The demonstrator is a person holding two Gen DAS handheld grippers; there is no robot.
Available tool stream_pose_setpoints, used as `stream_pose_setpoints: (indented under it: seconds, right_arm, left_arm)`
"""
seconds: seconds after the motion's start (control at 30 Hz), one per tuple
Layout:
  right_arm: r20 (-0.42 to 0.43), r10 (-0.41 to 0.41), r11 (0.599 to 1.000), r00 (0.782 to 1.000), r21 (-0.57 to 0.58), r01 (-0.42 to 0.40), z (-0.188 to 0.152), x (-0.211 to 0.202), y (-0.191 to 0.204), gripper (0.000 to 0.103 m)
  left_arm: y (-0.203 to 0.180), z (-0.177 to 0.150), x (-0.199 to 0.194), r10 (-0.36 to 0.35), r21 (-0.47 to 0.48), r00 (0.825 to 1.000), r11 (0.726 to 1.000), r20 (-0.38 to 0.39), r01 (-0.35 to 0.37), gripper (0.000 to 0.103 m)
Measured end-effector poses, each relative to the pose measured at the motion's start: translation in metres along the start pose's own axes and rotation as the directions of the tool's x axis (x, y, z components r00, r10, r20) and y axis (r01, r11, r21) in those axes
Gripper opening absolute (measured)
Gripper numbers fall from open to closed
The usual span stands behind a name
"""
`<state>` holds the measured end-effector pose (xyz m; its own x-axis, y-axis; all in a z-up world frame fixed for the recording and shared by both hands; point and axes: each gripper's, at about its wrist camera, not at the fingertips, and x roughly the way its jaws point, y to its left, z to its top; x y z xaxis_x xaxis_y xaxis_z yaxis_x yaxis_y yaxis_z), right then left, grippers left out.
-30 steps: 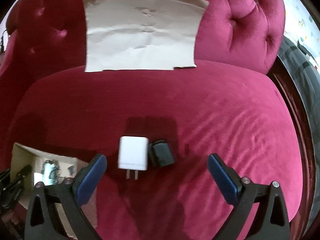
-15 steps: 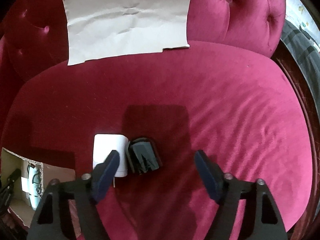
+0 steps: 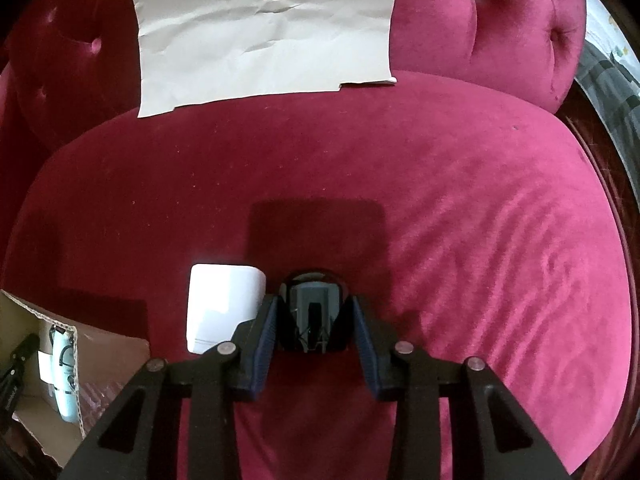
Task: Organize rigid objects
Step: 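Lift the black cap with the right gripper and carry it over the box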
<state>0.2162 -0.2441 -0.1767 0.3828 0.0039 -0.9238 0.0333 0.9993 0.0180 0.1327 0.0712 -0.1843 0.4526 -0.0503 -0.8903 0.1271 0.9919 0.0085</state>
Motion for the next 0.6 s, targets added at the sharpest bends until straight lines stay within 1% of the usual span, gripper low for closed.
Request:
stream_pose_setpoints:
  seconds: [0.6]
  right_arm:
    - [0.036, -0.011, 1.000, 0.999, 0.000, 0.011, -0.003, -0.035, 0.009, 0.040]
  left_arm:
    - [0.000, 0.000, 0.000, 0.000, 0.001, 1.000, 1.000, 0.000, 0.000, 0.005]
